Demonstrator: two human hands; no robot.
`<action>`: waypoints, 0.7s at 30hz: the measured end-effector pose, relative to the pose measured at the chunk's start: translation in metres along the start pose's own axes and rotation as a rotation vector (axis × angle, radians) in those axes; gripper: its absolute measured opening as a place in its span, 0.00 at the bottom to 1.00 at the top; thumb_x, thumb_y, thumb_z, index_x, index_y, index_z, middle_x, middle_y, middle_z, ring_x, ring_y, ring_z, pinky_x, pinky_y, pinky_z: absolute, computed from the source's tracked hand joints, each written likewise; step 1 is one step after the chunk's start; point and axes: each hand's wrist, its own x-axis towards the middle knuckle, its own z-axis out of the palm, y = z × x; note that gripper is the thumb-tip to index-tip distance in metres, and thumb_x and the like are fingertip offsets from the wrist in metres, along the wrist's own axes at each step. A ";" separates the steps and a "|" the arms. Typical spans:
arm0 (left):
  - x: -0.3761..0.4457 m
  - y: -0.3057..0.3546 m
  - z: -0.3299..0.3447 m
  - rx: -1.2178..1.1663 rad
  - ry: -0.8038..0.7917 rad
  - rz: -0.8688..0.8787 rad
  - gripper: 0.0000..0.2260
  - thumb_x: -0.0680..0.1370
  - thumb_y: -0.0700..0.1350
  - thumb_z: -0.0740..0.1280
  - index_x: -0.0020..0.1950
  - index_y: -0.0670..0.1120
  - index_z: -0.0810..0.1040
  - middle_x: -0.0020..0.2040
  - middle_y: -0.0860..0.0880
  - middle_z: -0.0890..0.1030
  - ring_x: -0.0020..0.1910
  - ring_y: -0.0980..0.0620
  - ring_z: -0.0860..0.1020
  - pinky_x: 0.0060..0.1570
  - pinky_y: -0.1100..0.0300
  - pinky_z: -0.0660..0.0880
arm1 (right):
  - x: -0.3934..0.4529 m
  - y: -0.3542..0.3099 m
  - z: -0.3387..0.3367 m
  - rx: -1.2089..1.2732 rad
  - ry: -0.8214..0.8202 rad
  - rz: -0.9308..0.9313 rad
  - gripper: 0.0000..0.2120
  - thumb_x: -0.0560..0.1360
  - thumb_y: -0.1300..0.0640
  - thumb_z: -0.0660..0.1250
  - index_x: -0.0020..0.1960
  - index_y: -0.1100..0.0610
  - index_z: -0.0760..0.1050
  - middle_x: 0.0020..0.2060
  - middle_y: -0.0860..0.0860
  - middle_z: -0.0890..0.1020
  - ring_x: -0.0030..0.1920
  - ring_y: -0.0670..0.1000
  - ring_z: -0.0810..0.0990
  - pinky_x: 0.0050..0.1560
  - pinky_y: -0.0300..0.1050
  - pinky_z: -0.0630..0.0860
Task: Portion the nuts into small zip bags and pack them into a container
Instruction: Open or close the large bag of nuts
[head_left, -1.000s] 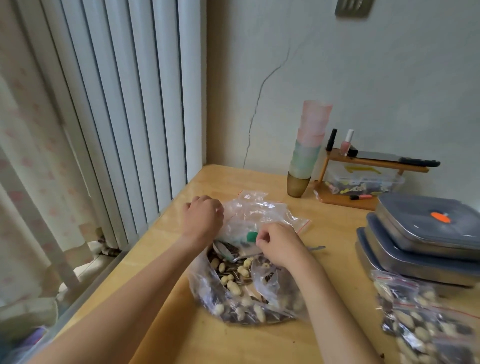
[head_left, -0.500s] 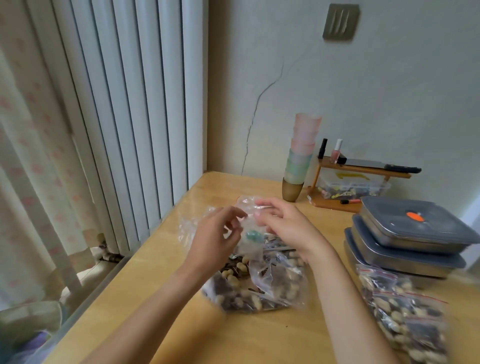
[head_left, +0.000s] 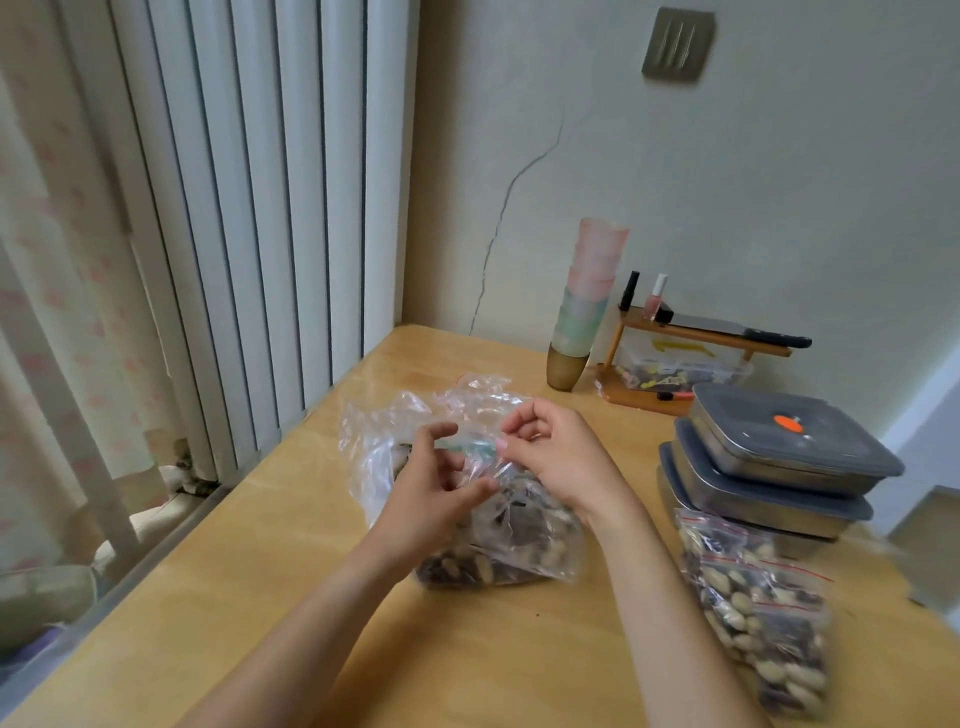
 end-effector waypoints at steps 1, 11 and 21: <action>0.001 -0.002 -0.001 0.012 0.014 0.010 0.30 0.73 0.43 0.78 0.69 0.54 0.67 0.47 0.47 0.75 0.39 0.56 0.75 0.39 0.64 0.76 | 0.002 0.002 -0.001 -0.012 0.012 -0.014 0.07 0.74 0.60 0.76 0.47 0.51 0.81 0.43 0.54 0.84 0.44 0.52 0.84 0.55 0.58 0.83; 0.005 0.005 -0.002 0.153 -0.083 0.014 0.19 0.75 0.61 0.72 0.51 0.46 0.78 0.38 0.47 0.75 0.37 0.56 0.73 0.39 0.61 0.70 | 0.005 0.005 -0.006 -0.148 -0.067 -0.043 0.05 0.74 0.58 0.77 0.45 0.53 0.81 0.36 0.51 0.86 0.40 0.51 0.85 0.51 0.55 0.81; 0.007 0.006 -0.011 0.144 -0.033 -0.035 0.06 0.82 0.42 0.66 0.51 0.40 0.79 0.36 0.48 0.79 0.32 0.51 0.80 0.34 0.61 0.74 | -0.001 -0.009 -0.001 -0.223 -0.103 -0.232 0.05 0.74 0.59 0.75 0.42 0.52 0.80 0.26 0.39 0.74 0.28 0.44 0.67 0.33 0.38 0.67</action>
